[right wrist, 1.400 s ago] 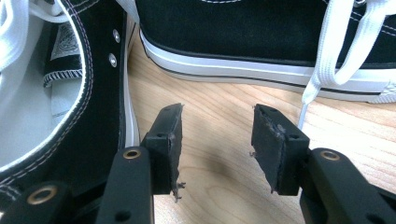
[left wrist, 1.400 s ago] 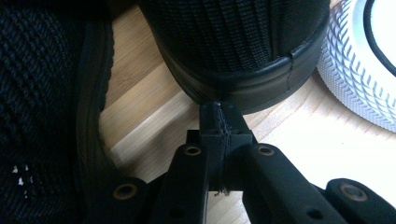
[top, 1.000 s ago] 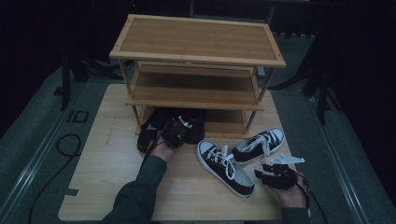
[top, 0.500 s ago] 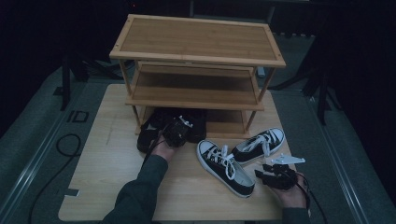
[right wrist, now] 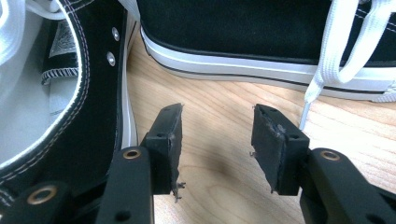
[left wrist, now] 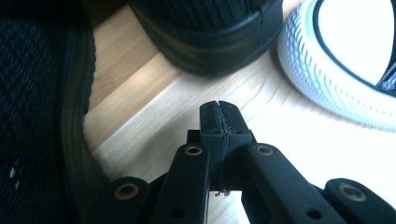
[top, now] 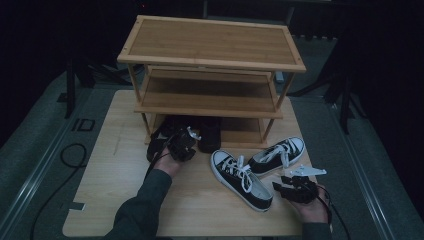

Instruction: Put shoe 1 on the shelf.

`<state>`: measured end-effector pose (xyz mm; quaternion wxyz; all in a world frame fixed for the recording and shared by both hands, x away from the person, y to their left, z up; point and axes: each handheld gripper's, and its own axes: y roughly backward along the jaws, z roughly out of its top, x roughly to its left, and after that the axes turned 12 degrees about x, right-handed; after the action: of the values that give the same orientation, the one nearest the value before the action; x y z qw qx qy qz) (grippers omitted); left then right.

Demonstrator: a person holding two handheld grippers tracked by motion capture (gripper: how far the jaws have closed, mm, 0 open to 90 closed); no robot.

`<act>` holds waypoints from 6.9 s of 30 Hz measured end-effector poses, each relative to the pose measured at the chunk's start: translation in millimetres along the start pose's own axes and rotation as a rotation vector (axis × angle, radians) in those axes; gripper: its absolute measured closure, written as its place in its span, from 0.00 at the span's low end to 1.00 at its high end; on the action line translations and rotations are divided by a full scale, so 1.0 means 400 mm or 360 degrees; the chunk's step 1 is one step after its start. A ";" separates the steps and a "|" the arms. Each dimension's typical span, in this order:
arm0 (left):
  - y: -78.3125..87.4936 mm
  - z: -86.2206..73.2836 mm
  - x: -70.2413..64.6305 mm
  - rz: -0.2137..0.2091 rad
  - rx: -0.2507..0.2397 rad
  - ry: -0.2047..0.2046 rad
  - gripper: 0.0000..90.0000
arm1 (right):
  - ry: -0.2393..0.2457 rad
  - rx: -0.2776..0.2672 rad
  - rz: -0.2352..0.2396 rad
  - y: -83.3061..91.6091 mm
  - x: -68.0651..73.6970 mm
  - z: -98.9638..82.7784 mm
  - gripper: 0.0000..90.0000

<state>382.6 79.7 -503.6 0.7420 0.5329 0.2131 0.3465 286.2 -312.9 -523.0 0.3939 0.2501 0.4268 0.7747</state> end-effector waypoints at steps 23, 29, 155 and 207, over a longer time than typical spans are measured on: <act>0.062 -0.199 0.061 0.0007 0.0032 0.0065 1.00 | -0.0006 -0.0001 0.0001 0.001 -0.001 -0.002 0.58; 0.068 -0.253 0.082 0.0022 0.0052 0.0121 1.00 | -0.0002 0.0003 0.0001 0.000 -0.001 -0.001 0.58; 0.006 -0.166 0.070 0.0018 -0.0002 0.0167 0.73 | 0.0148 0.0046 -0.0011 -0.001 0.043 0.051 0.74; -0.010 -0.185 0.054 -0.0018 -0.0006 0.0139 0.72 | 0.0380 0.0210 0.0147 -0.069 0.112 0.109 1.00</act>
<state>347.3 142.5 -531.6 0.7350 0.5145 0.2477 0.3655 303.5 -246.7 -522.2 0.2870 0.2008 0.5088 0.7864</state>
